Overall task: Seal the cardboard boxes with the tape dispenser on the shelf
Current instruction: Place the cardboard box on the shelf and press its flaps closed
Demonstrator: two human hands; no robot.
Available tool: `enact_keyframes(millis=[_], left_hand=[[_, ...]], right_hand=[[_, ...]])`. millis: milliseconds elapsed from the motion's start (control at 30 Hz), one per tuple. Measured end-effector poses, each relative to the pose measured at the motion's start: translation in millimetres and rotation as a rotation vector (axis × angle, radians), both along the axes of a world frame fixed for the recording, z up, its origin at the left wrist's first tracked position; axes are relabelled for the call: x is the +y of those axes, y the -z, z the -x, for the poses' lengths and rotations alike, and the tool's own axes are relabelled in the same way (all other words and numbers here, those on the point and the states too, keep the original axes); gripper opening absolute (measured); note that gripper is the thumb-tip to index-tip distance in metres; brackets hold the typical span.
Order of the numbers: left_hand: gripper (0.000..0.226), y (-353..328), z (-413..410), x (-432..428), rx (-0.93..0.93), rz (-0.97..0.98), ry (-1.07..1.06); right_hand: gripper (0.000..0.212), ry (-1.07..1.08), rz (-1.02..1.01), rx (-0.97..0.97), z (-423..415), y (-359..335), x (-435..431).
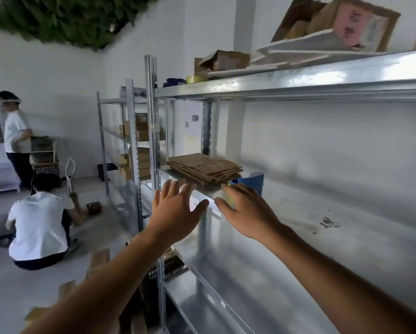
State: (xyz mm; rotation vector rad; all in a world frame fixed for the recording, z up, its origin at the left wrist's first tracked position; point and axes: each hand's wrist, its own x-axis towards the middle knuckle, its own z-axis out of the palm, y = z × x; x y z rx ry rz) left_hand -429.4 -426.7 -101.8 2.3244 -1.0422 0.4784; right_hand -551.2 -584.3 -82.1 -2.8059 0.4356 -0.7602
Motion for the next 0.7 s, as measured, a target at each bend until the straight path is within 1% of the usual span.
enact_keyframes(millis=[67, 167, 200, 333, 433, 533, 600, 700], left_hand=[[0.069, 1.5, -36.3, -7.5, 0.000, -0.022, 0.000], [0.069, -1.9, -93.1, -23.8, 0.005, -0.060, 0.003], [0.069, -4.0, -111.4, -29.8, 0.006, -0.078, 0.007], [0.069, -13.5, -181.7, -56.5, 0.022, -0.103, 0.031], [0.069, -14.4, -224.8, -76.7, 0.044, -0.087, 0.069], [0.070, -11.0, -264.4, -100.1, 0.057, -0.118, 0.102], [0.070, -11.8, -294.2, -118.6, 0.069, -0.143, 0.118], [0.073, -12.2, -343.0, -146.1, 0.079, -0.157, 0.149]], right_hand=[[0.059, 0.003, 0.001, 0.004, -34.8, 2.6, -10.8], [0.050, 0.002, -0.019, 0.024, -86.3, 2.1, -31.7], [0.050, 0.003, -0.028, 0.030, -101.9, 0.0, -39.2], [0.057, 0.028, -0.032, 0.036, -158.9, -10.0, -68.5], [0.059, 0.052, -0.033, 0.051, -194.6, -11.5, -83.4], [0.060, 0.080, -0.016, 0.093, -226.2, -5.1, -95.8], [0.060, 0.116, -0.015, 0.097, -248.4, -2.2, -106.6], [0.065, 0.215, -0.018, 0.109, -281.7, 3.4, -123.4]])
